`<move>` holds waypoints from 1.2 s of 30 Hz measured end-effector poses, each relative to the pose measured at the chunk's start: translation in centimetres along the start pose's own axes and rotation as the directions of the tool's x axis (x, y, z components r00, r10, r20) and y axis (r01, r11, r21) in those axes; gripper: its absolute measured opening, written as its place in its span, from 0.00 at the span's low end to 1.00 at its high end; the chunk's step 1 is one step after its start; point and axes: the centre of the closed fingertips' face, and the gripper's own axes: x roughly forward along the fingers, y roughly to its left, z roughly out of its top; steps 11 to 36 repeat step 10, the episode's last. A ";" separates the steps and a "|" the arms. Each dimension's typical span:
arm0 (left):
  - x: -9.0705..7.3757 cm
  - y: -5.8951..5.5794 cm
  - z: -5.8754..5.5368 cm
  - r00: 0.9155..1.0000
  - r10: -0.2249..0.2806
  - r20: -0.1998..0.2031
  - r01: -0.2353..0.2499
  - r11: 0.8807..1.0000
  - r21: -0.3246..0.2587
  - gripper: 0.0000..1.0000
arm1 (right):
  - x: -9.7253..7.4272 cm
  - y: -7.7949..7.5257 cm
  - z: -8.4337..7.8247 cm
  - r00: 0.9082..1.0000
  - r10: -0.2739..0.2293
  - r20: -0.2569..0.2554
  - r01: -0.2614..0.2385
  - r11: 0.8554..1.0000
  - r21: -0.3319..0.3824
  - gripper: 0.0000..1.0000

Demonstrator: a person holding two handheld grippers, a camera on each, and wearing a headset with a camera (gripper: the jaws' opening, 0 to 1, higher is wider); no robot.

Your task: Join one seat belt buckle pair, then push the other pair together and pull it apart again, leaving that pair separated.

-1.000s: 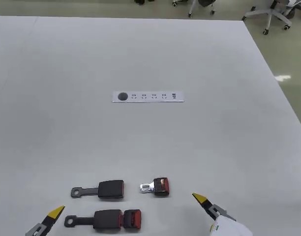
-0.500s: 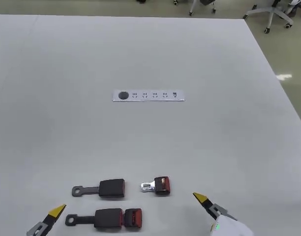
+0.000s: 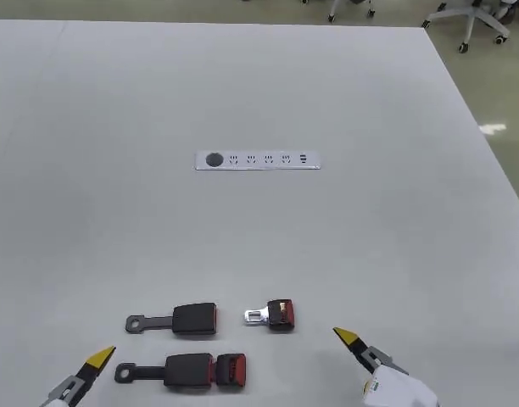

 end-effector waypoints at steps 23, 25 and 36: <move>0.0 -0.1 0.1 1.000 -0.001 -0.002 0.001 1.000 0.003 1.00 | 0.0 0.0 -0.1 1.000 0.000 -0.002 0.000 1.000 -0.001 0.99; 0.0 -0.1 0.1 1.000 -0.001 -0.002 0.001 1.000 0.003 1.00 | 0.0 0.0 -0.1 1.000 0.000 -0.002 0.000 1.000 -0.001 0.99; 0.0 -0.1 0.1 1.000 -0.001 -0.002 0.001 1.000 0.003 1.00 | 0.0 0.0 -0.1 1.000 0.000 -0.002 0.000 1.000 -0.001 0.99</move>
